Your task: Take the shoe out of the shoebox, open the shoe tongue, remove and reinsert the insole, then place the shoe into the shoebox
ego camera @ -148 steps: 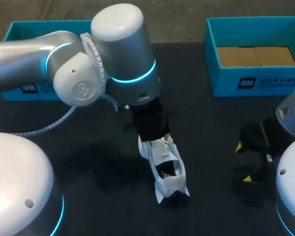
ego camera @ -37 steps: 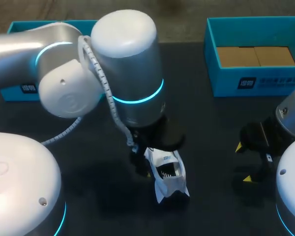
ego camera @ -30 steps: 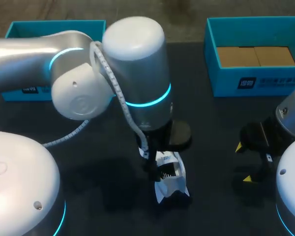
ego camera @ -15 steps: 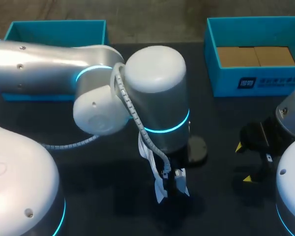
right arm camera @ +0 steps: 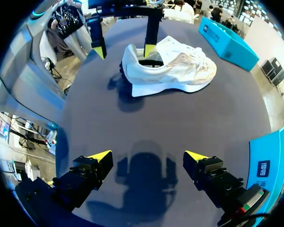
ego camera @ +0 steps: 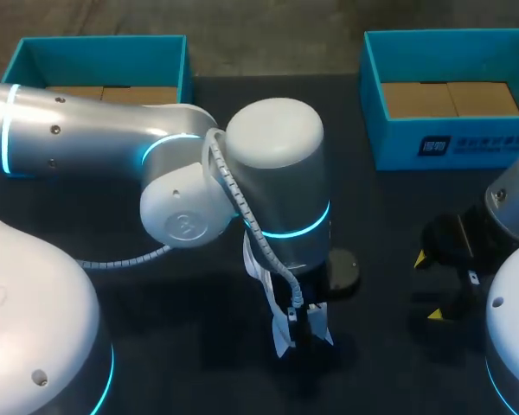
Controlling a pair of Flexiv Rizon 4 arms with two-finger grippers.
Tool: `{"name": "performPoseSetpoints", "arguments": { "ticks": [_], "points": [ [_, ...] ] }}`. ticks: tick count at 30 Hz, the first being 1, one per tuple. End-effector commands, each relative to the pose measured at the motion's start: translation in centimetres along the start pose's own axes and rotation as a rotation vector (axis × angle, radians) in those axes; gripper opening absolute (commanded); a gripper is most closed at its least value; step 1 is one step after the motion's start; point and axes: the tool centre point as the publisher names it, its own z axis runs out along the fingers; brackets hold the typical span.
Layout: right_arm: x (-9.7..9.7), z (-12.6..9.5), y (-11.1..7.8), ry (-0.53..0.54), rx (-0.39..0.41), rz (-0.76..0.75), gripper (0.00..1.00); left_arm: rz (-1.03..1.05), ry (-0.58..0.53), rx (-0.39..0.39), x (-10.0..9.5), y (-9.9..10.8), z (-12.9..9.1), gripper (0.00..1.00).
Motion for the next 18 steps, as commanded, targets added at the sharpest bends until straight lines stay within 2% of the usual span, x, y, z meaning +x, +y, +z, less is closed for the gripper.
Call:
{"name": "performPoseSetpoints", "arguments": {
  "ticks": [1,18],
  "points": [
    [0.2,0.0,0.1,-0.004,0.006,0.001,1.00,-0.015,-0.010,-0.018,-0.1,-0.8,1.4,1.00],
    [0.2,0.0,0.1,-0.004,0.006,0.001,1.00,-0.078,0.000,-0.064,-0.2,-1.0,5.0,1.00]
  ]
}}
